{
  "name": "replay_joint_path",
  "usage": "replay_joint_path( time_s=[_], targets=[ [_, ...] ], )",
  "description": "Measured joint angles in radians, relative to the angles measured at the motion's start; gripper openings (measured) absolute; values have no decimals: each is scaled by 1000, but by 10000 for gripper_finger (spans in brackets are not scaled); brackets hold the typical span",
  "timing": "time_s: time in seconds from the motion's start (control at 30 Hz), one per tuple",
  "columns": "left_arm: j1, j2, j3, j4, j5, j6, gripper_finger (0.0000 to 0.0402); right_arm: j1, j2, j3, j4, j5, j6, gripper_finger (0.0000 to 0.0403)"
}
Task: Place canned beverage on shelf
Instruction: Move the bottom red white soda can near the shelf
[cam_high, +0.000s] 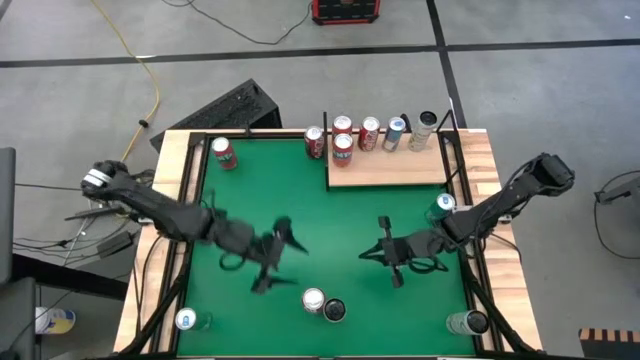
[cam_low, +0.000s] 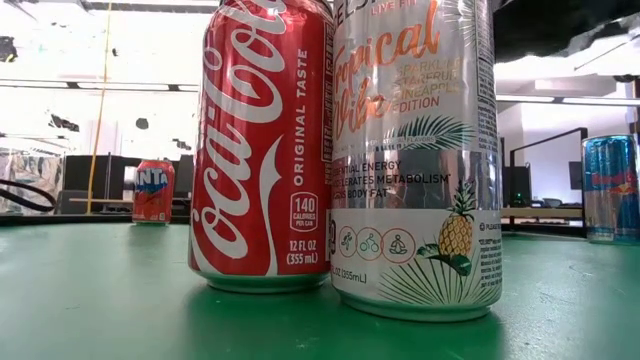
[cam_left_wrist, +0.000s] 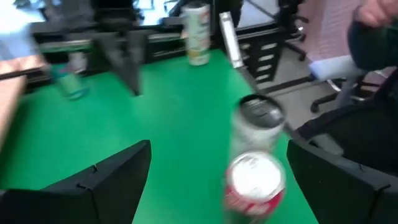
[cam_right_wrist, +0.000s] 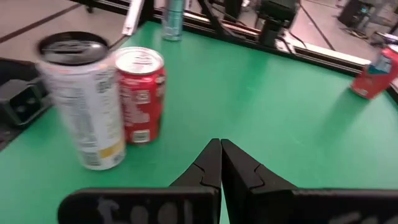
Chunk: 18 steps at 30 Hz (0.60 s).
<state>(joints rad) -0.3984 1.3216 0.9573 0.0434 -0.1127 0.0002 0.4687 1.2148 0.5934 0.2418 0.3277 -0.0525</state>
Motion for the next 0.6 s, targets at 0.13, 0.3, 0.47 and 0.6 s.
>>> replay_joint_path(
  time_s=[0.13,0.3,0.47,0.6],
  targets=[
    [-85,142,0,146,-52,4,361,46,0,0,4,8,-5,27],
    [-101,260,-1,244,-103,-30,361,63,0,0,29,10,-16,27],
    [-98,335,-1,342,-55,-73,361,70,0,1,3,11,4,27],
    [-99,364,-1,358,-51,-82,361,70,0,1,-15,12,26,27]
  ],
)
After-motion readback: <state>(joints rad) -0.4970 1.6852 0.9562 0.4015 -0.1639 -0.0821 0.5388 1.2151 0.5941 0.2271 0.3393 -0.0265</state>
